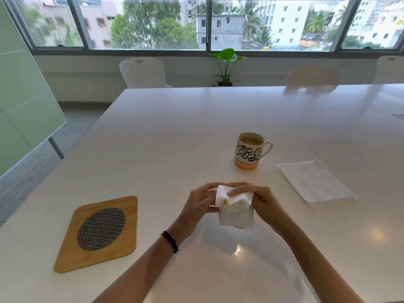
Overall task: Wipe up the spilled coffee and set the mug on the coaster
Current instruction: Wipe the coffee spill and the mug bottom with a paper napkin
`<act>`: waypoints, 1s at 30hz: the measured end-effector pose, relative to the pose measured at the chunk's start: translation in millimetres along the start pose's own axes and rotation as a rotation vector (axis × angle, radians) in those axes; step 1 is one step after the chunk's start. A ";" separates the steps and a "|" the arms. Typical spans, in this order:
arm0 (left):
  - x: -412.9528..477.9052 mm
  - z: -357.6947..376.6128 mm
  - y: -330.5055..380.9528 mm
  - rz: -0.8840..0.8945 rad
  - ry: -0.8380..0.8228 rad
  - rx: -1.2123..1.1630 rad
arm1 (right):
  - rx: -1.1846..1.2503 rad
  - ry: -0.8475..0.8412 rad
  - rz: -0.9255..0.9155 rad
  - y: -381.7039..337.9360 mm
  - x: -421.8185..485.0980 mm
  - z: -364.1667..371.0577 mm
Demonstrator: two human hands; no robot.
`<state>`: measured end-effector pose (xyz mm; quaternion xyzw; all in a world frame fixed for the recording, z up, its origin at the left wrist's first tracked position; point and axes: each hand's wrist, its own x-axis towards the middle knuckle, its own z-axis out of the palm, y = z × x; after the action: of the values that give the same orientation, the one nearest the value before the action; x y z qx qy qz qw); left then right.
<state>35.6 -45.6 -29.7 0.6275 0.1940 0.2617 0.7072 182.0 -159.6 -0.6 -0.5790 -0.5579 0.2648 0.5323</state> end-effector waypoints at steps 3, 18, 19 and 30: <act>0.3 -0.8 0.6 -0.002 0.043 0.007 | -0.157 -0.091 -0.088 -1.0 0.9 -3.4; 4.5 -11.8 -0.7 0.051 0.092 0.035 | -0.411 -0.250 -0.245 15.9 10.9 -4.9; 4.8 -12.4 -0.5 0.056 0.102 0.040 | -0.436 -0.246 -0.260 18.2 11.4 -4.6; 6.3 -12.7 -2.6 0.138 0.194 0.125 | -0.154 -0.228 0.005 20.1 -0.8 2.2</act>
<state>33.2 -31.9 -33.6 0.6542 0.2336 0.3564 0.6249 187.2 -155.9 -19.9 -0.5858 -0.6320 0.2868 0.4186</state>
